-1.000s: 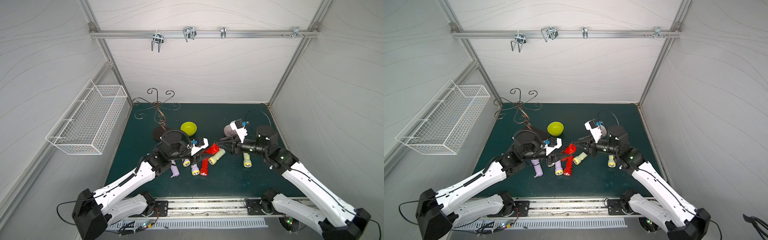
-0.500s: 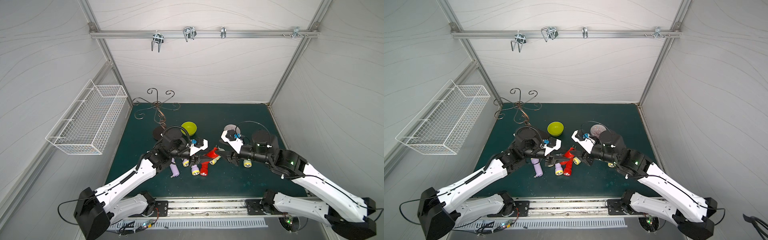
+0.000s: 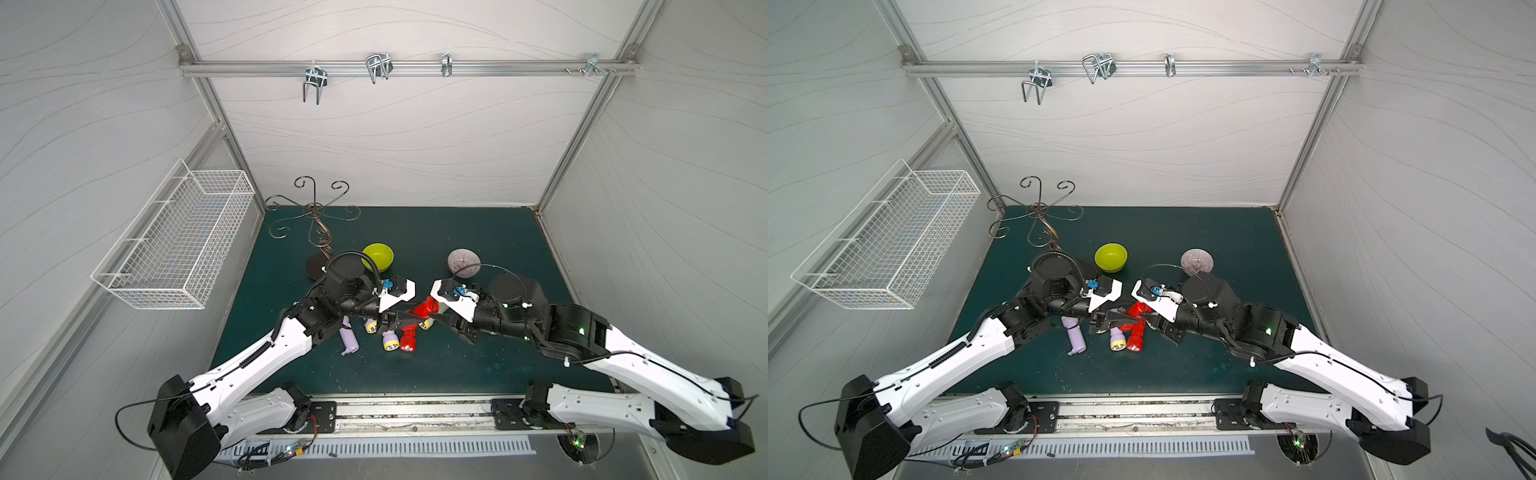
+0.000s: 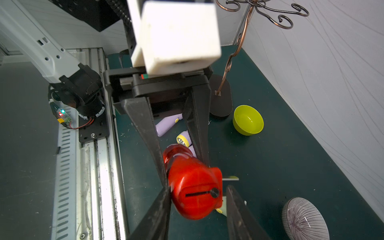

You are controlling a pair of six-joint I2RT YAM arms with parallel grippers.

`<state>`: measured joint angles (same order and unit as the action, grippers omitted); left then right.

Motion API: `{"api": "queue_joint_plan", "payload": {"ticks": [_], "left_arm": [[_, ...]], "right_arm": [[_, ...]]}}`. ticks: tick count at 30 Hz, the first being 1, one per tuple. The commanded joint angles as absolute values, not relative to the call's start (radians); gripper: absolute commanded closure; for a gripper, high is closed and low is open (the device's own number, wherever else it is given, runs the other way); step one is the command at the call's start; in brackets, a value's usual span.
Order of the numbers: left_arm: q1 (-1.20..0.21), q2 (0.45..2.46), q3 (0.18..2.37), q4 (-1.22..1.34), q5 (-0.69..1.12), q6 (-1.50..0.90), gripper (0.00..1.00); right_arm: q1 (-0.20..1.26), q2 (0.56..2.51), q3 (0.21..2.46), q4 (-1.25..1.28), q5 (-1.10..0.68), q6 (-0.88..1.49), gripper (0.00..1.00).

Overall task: Close the plug at the bottom of the flashlight
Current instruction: Close the plug of the flashlight.

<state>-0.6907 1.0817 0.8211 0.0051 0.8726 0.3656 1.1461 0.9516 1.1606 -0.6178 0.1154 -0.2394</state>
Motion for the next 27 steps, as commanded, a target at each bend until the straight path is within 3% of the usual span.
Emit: {"api": "queue_joint_plan", "payload": {"ticks": [1,17,27], "left_arm": [[-0.686,1.072,0.877,0.045,0.912,0.392,1.00],[-0.686,1.080,0.887,0.041,0.933,0.386,1.00],[-0.685,1.066,0.879,0.057,0.916,0.375,1.00]], "right_arm": [[1.157,0.969,1.187,-0.638,0.170,-0.257,0.59],[1.252,1.014,1.197,-0.643,0.290,-0.282,0.75],[1.262,1.007,1.183,-0.647,0.281,-0.256,0.97]]}}
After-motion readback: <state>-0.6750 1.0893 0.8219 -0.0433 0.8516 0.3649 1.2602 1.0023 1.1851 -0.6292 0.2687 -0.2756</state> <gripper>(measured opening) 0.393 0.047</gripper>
